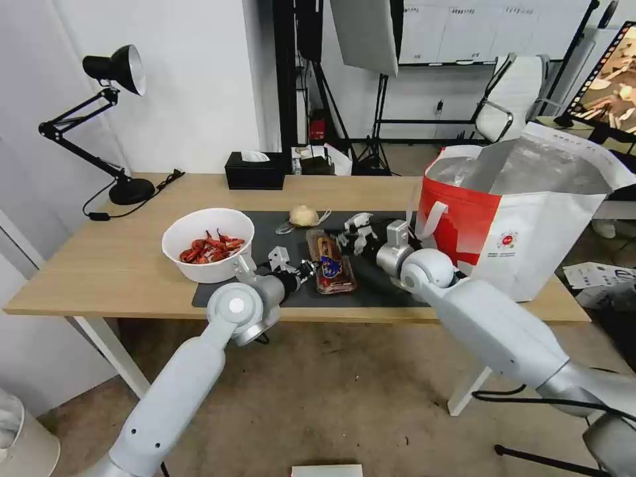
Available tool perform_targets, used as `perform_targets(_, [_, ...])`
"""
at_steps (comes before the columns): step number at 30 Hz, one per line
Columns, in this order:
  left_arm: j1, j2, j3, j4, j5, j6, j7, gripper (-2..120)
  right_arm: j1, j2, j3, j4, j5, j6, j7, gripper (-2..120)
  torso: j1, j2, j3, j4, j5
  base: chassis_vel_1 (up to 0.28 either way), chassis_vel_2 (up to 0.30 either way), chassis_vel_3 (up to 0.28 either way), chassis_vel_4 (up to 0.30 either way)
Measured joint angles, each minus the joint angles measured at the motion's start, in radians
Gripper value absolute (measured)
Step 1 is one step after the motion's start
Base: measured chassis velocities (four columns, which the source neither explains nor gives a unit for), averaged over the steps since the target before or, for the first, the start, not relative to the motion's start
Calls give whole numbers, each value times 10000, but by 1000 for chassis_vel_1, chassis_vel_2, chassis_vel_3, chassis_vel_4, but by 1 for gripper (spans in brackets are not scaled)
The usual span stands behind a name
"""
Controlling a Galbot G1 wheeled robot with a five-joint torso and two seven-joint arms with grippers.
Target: Pick up the trash from the table and place it into the takeout bag.
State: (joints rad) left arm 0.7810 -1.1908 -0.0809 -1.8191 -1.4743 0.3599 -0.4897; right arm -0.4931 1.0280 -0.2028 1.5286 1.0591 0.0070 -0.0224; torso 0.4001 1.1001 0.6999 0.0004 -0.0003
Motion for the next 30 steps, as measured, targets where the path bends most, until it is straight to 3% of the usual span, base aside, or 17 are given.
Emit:
perform_targets(1, [-11, 114, -122, -241, 644, -262, 230, 0, -680, -183, 427, 801, 105, 169, 262, 20, -2, 0, 0, -1, 2, 0, 0, 0, 0])
perform_targets(2, [-11, 114, -122, -241, 644, -262, 230, 0, -680, -183, 427, 801, 105, 169, 262, 20, -2, 0, 0, -1, 2, 0, 0, 0, 0])
perform_targets(5, [-471, 358, -419, -395, 1474, -748, 373, 0, -2470, -709, 1285, 2610, -350, 297, 834, 34, -5, 0, -1, -6, 5, 0, 0, 0, 0])
perform_targets(10, [-1540, 694, -481, -151, 1589, -976, 449, 0, -4000, -1271, 2059, 3940, -1599, 118, 1388, 48, -5, 0, 0, -3, -1, 0, 0, 0, 0])
perform_targets(12, [-2853, 843, 126, 85, 1541, -1044, 611, 0, -4935, -1660, 2529, 4461, -2747, -183, 1558, 61, -4, -1, 0, -3, 4, 0, 0, 0, 0])
perform_targets(13, [-2853, 843, 126, 85, 1541, -1044, 611, 0, -4935, -1660, 2529, 4461, -2747, -183, 1558, 61, -4, -1, 0, -3, 4, 0, 0, 0, 0])
perform_targets(14, [-3680, 764, 712, 234, 1563, -1105, 665, 0, -5234, -1779, 2704, 4563, -3141, -242, 1605, 68, -4, 0, -1, -2, 4, 0, 0, 0, 0])
perform_targets(16, [-4803, 410, 1710, 573, 1699, -1201, 721, 0, -5504, -1848, 2907, 4659, -3395, -302, 1683, 76, -4, 0, 0, -5, 7, 0, 0, 0, 0])
perform_targets(17, [-4803, 410, 1710, 573, 1699, -1201, 721, 0, -5504, -1848, 2907, 4659, -3395, -302, 1683, 76, -4, 0, 0, -5, 7, 0, 0, 0, 0])
perform_targets(20, [-6365, -655, 3310, 1668, 2423, -1452, 847, 0, -5661, -1865, 3115, 4726, -3482, -369, 1764, 89, -2, 0, 0, -8, 9, 0, 0, 0, 0])
perform_targets(25, [-7241, -1570, 4224, 2763, 3271, -1643, 1191, 0, -5724, -1847, 3177, 4758, -3506, -408, 1822, 99, 0, -1, 2, -8, 9, 0, 0, 0, 0])
perform_targets(28, [-8271, -2676, 5503, 4349, 4973, -2031, 2107, 0, -5893, -1892, 3326, 4926, -3498, -490, 1851, 100, 0, -2, 1, -9, 8, 0, 0, 0, 0])
perform_targets(29, [-8271, -2676, 5503, 4349, 4973, -2031, 2107, 0, -5893, -1892, 3326, 4926, -3498, -490, 1851, 100, 0, -2, 1, -9, 8, 0, 0, 0, 0])
perform_targets(30, [-8530, -2910, 5940, 4815, 5612, -2112, 2510, 0, -6012, -1943, 3370, 4972, -3505, -492, 1839, 100, 0, -2, 1, -8, 7, 0, 0, 0, 0])
